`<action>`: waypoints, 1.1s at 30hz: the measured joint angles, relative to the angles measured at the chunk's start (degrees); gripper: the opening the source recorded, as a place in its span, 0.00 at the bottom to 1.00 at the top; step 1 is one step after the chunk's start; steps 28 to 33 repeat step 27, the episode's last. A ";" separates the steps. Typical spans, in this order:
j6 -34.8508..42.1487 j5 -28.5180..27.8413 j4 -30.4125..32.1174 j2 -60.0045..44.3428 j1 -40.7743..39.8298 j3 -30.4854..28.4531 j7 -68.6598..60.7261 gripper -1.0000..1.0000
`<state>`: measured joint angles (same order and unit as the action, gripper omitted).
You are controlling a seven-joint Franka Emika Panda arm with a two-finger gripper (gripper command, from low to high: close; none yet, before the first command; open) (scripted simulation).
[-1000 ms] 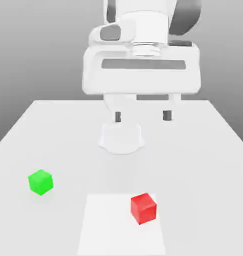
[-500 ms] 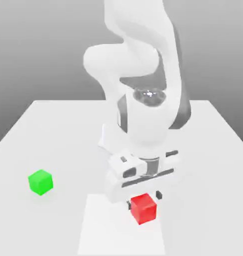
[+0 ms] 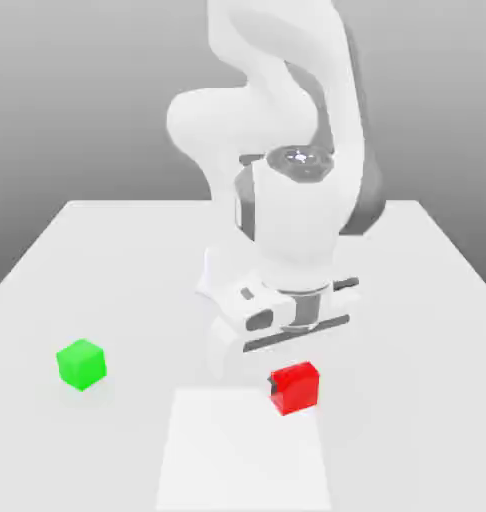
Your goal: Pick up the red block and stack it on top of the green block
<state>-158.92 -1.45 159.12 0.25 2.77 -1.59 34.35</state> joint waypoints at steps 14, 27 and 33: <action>5.03 -5.18 3.70 9.09 -25.50 -12.55 32.43 0.00; -7.67 6.06 3.98 -3.88 -29.69 -14.03 31.08 1.00; -7.67 6.06 3.98 -3.88 -29.69 -14.03 31.08 1.00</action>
